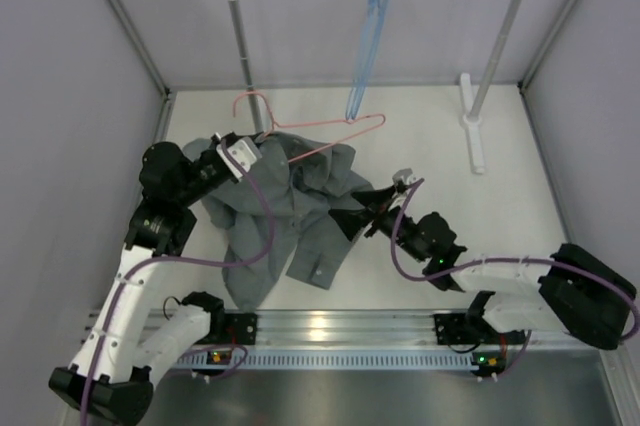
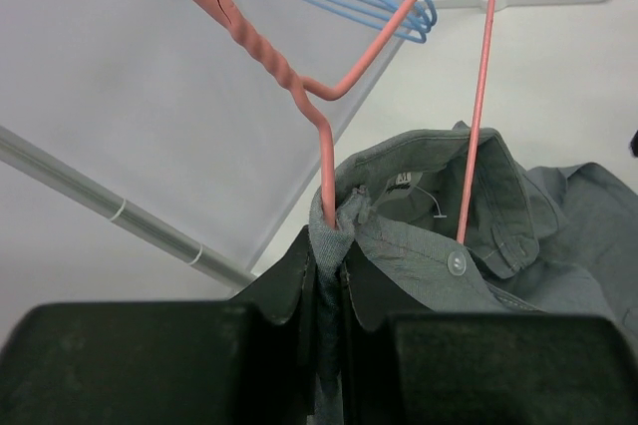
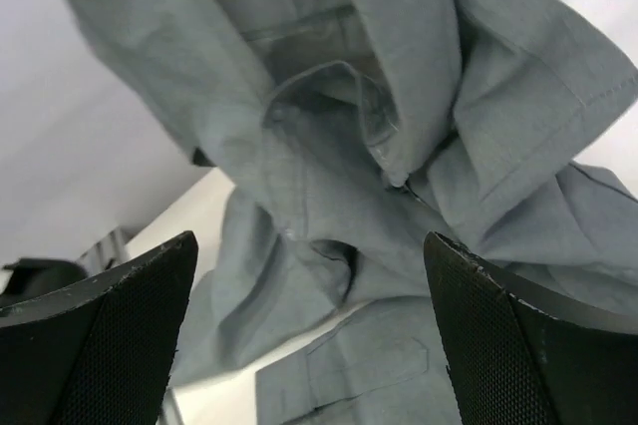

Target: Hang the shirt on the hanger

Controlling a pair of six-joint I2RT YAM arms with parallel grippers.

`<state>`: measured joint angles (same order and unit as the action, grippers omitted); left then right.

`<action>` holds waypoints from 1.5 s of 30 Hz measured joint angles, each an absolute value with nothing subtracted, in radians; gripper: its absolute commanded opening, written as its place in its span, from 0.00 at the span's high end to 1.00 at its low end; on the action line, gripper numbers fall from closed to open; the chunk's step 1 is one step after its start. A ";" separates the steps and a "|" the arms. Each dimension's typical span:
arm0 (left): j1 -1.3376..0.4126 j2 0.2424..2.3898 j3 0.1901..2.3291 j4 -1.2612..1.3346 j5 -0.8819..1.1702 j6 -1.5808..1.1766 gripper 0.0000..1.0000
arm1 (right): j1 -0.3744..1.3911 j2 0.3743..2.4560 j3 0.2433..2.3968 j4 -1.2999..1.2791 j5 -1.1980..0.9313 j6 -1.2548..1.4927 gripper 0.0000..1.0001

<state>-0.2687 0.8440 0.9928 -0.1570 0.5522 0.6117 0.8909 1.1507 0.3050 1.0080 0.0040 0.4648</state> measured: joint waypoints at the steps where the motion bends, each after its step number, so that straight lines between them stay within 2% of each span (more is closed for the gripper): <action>1: -0.269 0.835 0.993 -0.157 0.562 0.605 1.00 | 0.921 1.185 0.313 1.025 0.056 0.456 0.11; 8: -0.269 0.783 0.996 -0.158 0.610 0.580 1.00 | 1.028 1.444 0.504 1.094 0.379 0.357 0.17; 14: -0.269 0.778 1.008 -0.178 0.616 0.579 1.00 | 1.034 1.563 0.592 1.167 0.533 0.289 0.35; 17: -0.269 0.778 1.008 -0.185 0.616 0.579 1.00 | 1.034 1.607 0.649 1.168 0.583 0.250 0.58; 18: -0.269 0.778 1.008 -0.186 0.616 0.579 1.00 | 1.034 1.620 0.666 1.170 0.592 0.237 0.74; 20: -0.269 0.779 1.008 -0.189 0.615 0.581 1.00 | 1.034 1.636 0.676 1.187 0.606 0.218 0.89; 21: -0.269 0.779 1.009 -0.192 0.614 0.583 1.00 | 1.034 1.639 0.675 1.189 0.614 0.211 1.00; 26: -0.269 0.790 1.018 -0.223 0.612 0.604 1.00 | 1.028 1.591 0.606 1.191 0.631 0.198 1.00; 29: -0.271 0.807 1.021 -0.268 0.618 0.617 1.00 | 0.985 1.443 0.496 1.147 0.593 0.208 1.00; 32: -0.277 0.822 1.021 -0.313 0.645 0.633 1.00 | 0.823 1.214 0.458 1.024 0.458 0.250 1.00; 37: -0.290 0.848 1.021 -0.319 0.705 0.666 1.00 | 0.660 0.955 0.516 0.797 0.221 0.223 1.00; 45: -0.290 0.861 1.029 -0.318 0.683 0.711 1.00 | 0.602 0.916 0.706 0.380 0.112 0.127 1.00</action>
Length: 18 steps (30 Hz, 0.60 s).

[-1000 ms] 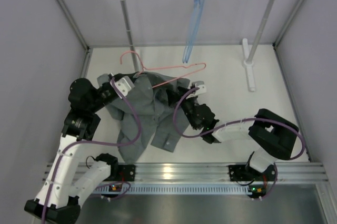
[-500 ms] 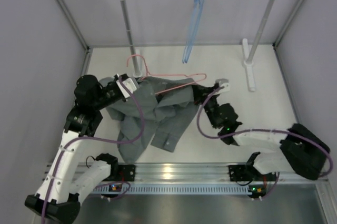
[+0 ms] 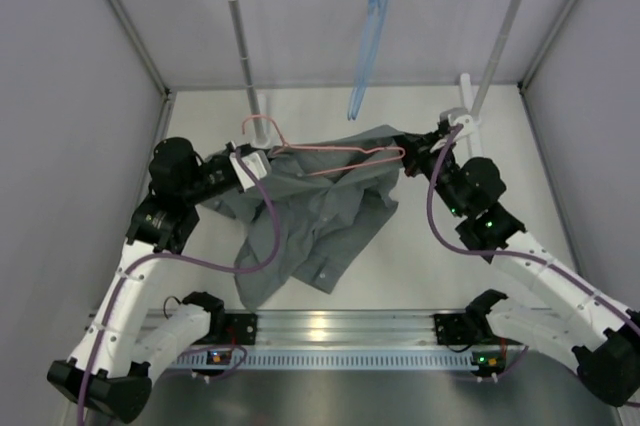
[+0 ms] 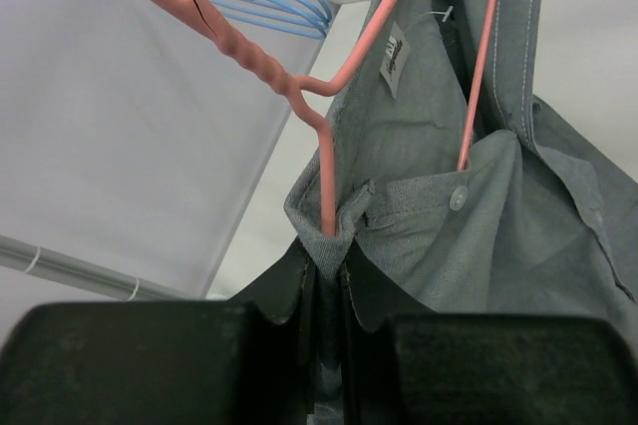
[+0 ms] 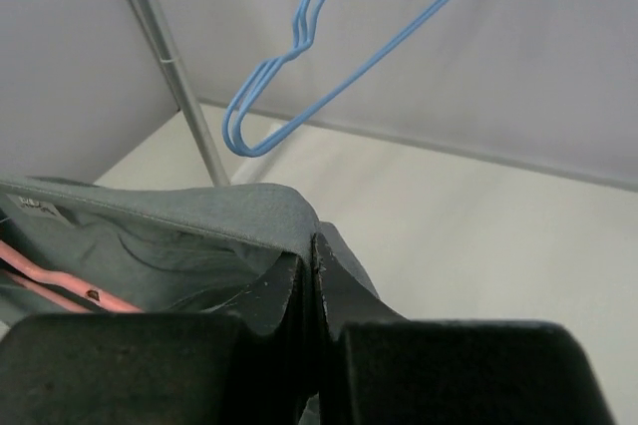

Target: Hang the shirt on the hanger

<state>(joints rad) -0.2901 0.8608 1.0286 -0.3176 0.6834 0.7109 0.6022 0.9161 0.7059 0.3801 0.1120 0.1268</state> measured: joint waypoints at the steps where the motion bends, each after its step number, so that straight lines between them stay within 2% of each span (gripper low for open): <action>1: -0.290 0.861 1.029 -0.318 0.678 0.715 1.00 | 0.599 0.918 0.736 0.322 0.111 0.134 1.00; 8: -0.345 0.863 1.029 -0.310 0.541 0.760 1.00 | 0.592 0.925 0.978 -0.042 0.106 0.184 1.00; 18: -0.373 0.920 1.043 -0.294 0.453 0.808 1.00 | 0.579 0.937 1.129 -0.280 0.020 0.175 1.00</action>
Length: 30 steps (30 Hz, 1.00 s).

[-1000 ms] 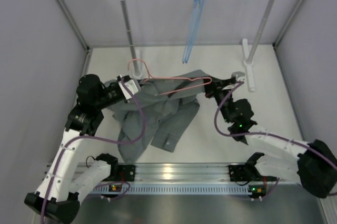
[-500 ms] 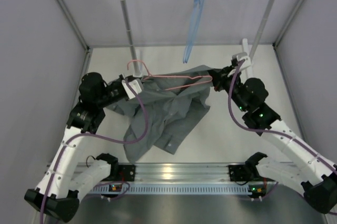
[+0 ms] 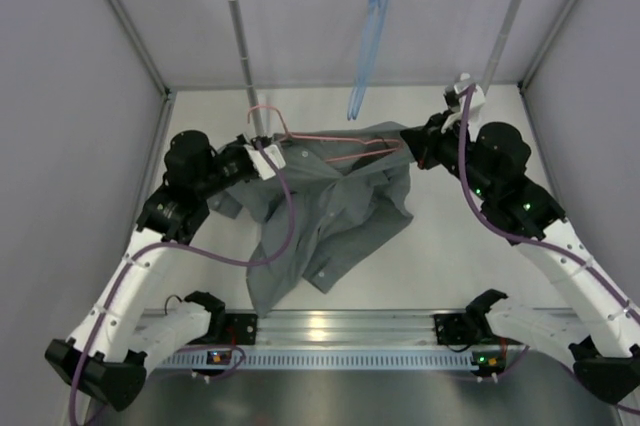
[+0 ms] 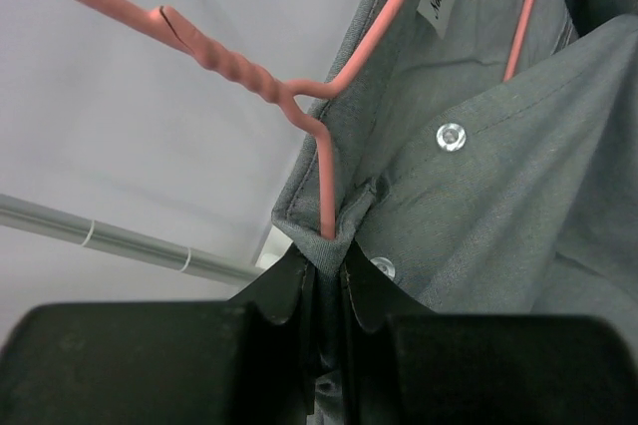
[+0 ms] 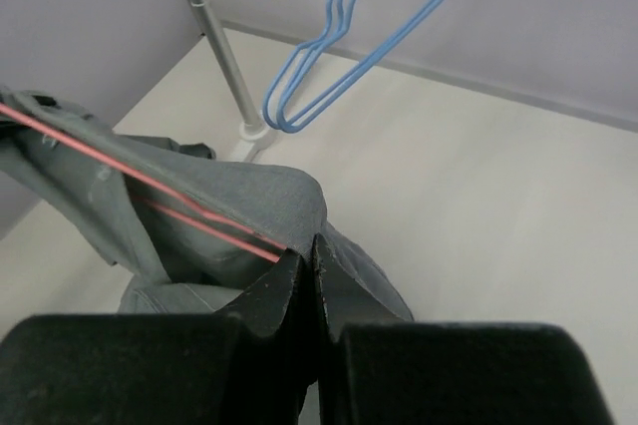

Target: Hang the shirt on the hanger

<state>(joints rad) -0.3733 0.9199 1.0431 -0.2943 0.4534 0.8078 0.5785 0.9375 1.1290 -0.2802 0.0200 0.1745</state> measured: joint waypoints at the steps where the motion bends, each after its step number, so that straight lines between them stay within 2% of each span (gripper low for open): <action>1: -0.379 0.934 1.053 -0.296 0.433 0.816 1.00 | 0.574 0.948 1.145 -0.291 0.000 0.172 1.00; 6: -0.439 1.029 1.131 -0.339 0.321 0.867 1.00 | 0.576 1.032 1.290 -0.323 -0.068 0.159 1.00; 12: -0.525 1.089 1.172 -0.395 0.309 0.893 1.00 | 0.681 1.168 1.477 -0.308 -0.133 0.161 1.00; 21: -0.539 1.110 1.275 -0.441 0.434 0.870 1.00 | 0.755 1.324 1.486 -0.227 -0.271 0.255 1.00; 23: -0.539 1.111 1.295 -0.459 0.437 0.856 1.00 | 0.794 1.333 1.486 -0.213 -0.242 0.257 0.89; 25: -0.537 1.111 1.309 -0.480 0.436 0.833 1.00 | 0.818 1.332 1.486 -0.202 -0.198 0.259 0.74; 28: -0.538 1.110 1.303 -0.483 0.433 0.817 1.00 | 0.824 1.329 1.483 -0.202 -0.151 0.258 0.51; 29: -0.538 1.106 1.290 -0.476 0.433 0.814 1.00 | 0.824 1.326 1.477 -0.208 -0.135 0.257 0.37; 30: -0.538 1.099 1.269 -0.463 0.432 0.813 1.00 | 0.825 1.322 1.472 -0.212 -0.120 0.255 0.33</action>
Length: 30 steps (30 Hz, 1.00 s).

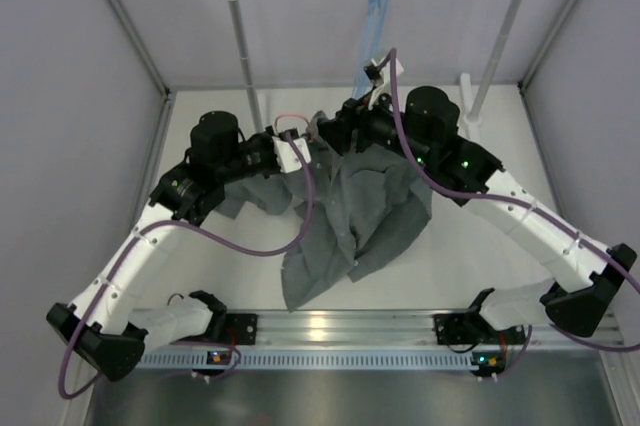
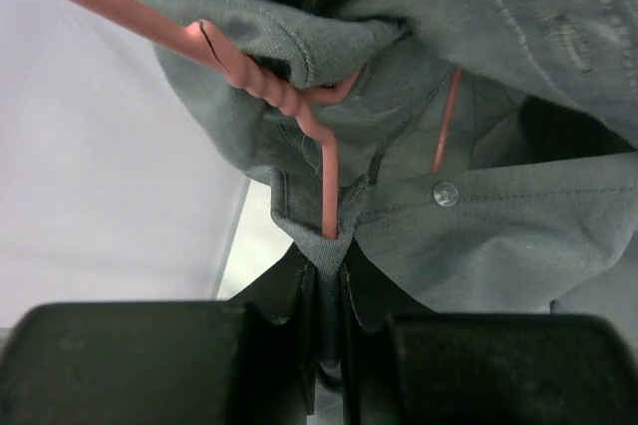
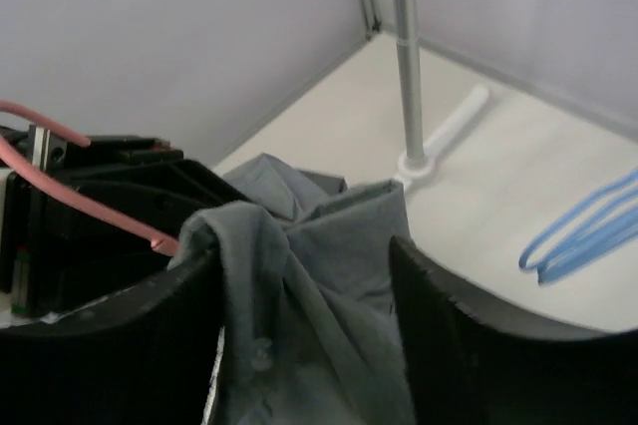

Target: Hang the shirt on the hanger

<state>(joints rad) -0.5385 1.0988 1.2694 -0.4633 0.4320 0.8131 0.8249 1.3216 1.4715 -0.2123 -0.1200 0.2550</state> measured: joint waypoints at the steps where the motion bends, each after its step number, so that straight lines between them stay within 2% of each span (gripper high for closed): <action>1: -0.539 1.085 1.238 -0.446 0.431 0.813 1.00 | 0.826 1.316 1.470 -0.225 -0.101 0.247 0.26; 2: -0.539 1.073 1.209 -0.433 0.429 0.813 1.00 | 0.828 1.309 1.469 -0.242 -0.089 0.239 0.12; 3: -0.539 1.065 1.190 -0.424 0.427 0.813 1.00 | 0.831 1.296 1.469 -0.263 -0.078 0.233 0.04; 4: -0.538 1.055 1.169 -0.408 0.423 0.815 1.00 | 0.834 1.280 1.469 -0.286 -0.069 0.220 0.00; 9: -0.530 1.050 1.151 -0.368 0.418 0.830 1.00 | 0.789 1.179 1.495 -0.368 -0.120 0.139 0.01; 16: -0.469 1.097 1.200 -0.324 0.472 0.844 1.00 | 0.535 1.041 1.580 -0.406 -0.284 0.078 0.00; 21: -0.454 1.153 1.262 -0.305 0.515 0.841 1.00 | 0.507 1.015 1.634 -0.427 -0.309 0.004 0.01; 27: -0.452 1.159 1.264 -0.298 0.545 0.849 1.00 | 0.454 0.888 1.320 -0.470 -0.358 -0.213 0.01; 30: -0.443 1.162 1.279 -0.310 0.566 0.861 1.00 | 0.402 0.915 1.269 -0.525 -0.377 -0.279 0.01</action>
<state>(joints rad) -0.4427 1.1618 1.2785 -0.3096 0.5659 0.8608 0.4023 0.9146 1.2694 -0.5251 -0.3767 -0.2790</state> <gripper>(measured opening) 0.113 0.993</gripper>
